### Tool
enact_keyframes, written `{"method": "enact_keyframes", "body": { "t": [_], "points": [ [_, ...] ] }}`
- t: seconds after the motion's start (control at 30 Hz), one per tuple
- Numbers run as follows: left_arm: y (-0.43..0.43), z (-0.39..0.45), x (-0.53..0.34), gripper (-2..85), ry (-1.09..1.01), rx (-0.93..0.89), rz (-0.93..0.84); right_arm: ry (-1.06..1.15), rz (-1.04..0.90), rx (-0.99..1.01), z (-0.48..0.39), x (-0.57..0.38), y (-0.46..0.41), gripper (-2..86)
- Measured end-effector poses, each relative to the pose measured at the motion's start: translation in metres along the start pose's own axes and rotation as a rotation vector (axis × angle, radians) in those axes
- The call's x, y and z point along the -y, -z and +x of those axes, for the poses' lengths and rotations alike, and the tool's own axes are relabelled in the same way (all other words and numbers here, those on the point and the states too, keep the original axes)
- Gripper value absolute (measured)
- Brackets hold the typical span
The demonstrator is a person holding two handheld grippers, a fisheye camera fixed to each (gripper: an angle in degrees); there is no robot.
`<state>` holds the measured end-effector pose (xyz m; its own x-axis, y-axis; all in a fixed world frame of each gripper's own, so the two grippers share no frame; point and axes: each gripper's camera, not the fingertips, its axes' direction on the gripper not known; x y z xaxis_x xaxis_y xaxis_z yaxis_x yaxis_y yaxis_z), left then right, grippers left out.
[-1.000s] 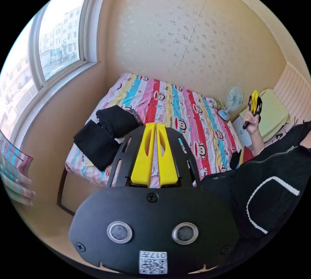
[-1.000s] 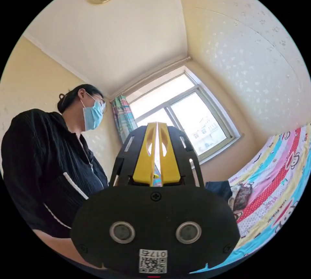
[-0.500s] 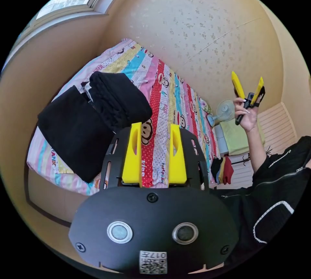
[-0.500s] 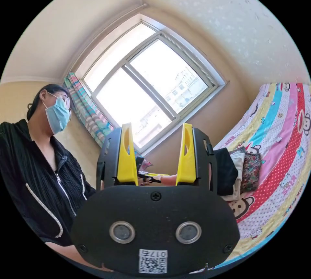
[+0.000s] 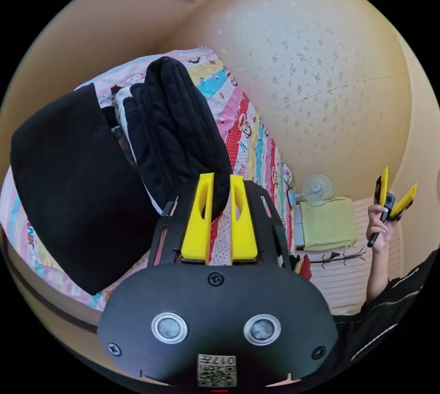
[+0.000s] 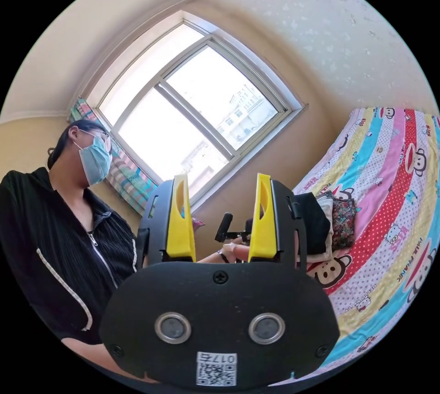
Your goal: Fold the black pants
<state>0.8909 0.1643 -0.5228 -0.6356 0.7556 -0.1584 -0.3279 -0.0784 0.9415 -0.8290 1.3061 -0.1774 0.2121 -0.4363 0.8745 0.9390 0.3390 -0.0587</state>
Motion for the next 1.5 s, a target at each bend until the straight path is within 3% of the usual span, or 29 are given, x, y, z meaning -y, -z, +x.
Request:
{"method": "enact_keyframes", "body": {
  "t": [0.13,0.2,0.3,0.5,0.63,0.77,0.8,0.93,1.03,1.13,1.27,1.4,1.5],
  "points": [
    [0.030,0.001,-0.023,13.1,0.051,0.100,0.195,0.029,-0.109,-0.129,0.011,0.009,-0.020,21.7],
    [0.032,-0.011,-0.031,14.3,0.089,0.084,0.236,0.059,-0.267,-0.279,0.041,0.013,-0.054,23.6],
    [-0.001,-0.032,-0.026,16.7,0.113,-0.012,0.110,0.024,-0.468,-0.362,0.100,0.019,-0.105,23.7],
    [-0.023,-0.018,-0.031,16.2,-0.016,0.137,0.122,-0.104,-0.684,-0.402,0.225,0.013,-0.194,21.5],
    [-0.028,-0.026,-0.045,17.9,-0.001,0.095,0.190,-0.220,-0.767,-0.351,0.270,-0.016,-0.228,17.9],
    [-0.026,-0.031,-0.052,16.2,0.040,0.007,0.190,-0.165,-0.662,-0.401,0.247,-0.029,-0.198,7.4],
    [-0.024,-0.027,-0.052,11.9,0.031,-0.004,0.179,-0.150,-0.633,-0.448,0.234,-0.033,-0.182,5.2],
    [-0.026,0.005,-0.053,6.5,-0.026,-0.134,0.042,-0.078,-0.617,-0.526,0.199,-0.052,-0.130,3.6],
    [-0.010,0.048,-0.064,6.2,-0.126,-0.188,0.043,-0.114,-0.548,-0.474,0.180,-0.058,-0.064,3.0],
    [0.004,0.083,-0.072,5.9,-0.153,-0.374,0.038,-0.208,-0.370,-0.320,0.170,-0.065,0.024,2.7],
    [0.018,0.131,-0.070,5.8,-0.217,-0.639,0.042,-0.240,0.072,0.050,0.153,-0.096,0.165,2.6],
    [0.018,0.227,-0.058,5.5,-0.426,-0.845,-0.129,-0.091,0.598,0.565,0.142,-0.153,0.281,2.5],
    [0.020,0.305,-0.066,5.2,-0.539,-0.984,-0.159,0.020,0.746,0.689,0.124,-0.168,0.353,2.4]
  ]
}}
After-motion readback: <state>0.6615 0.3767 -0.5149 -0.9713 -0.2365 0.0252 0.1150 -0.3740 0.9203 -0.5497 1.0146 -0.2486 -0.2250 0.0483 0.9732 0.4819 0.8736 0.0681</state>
